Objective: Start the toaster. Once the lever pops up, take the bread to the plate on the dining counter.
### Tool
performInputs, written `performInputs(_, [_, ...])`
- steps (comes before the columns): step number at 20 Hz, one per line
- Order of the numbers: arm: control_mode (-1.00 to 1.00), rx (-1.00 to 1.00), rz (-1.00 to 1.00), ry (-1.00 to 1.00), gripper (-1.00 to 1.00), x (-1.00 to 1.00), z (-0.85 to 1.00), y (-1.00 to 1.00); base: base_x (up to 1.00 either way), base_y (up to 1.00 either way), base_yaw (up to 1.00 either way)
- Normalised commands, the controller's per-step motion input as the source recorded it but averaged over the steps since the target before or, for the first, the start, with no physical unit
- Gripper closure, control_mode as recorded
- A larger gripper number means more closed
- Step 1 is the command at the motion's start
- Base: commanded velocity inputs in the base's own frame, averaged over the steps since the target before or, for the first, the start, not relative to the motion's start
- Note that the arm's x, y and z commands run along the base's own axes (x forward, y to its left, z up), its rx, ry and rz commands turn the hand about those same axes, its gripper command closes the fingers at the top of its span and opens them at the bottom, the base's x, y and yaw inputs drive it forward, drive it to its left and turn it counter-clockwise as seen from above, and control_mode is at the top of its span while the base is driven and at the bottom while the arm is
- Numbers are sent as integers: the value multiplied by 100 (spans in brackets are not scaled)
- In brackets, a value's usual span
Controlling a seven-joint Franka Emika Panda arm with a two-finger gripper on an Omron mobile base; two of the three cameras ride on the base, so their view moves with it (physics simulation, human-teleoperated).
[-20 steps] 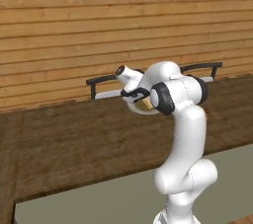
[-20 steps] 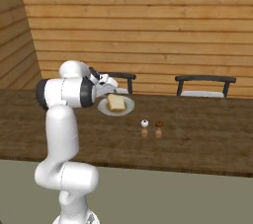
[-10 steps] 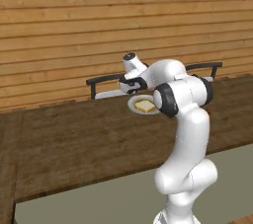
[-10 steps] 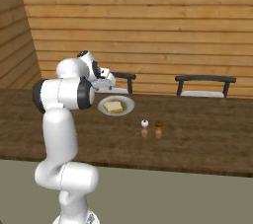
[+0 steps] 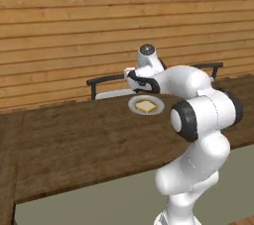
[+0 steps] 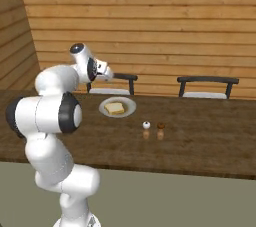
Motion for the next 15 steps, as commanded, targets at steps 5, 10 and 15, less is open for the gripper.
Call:
performInputs(5, [-100,21,4,-22,-100,-100,67,-5,0,0,0])
performInputs(10, [-100,14,5,-6,-100,-100,32,-5,0,0,0])
performInputs(15, [-100,5,6,-3,-100,-100,9,-5,0,0,0])
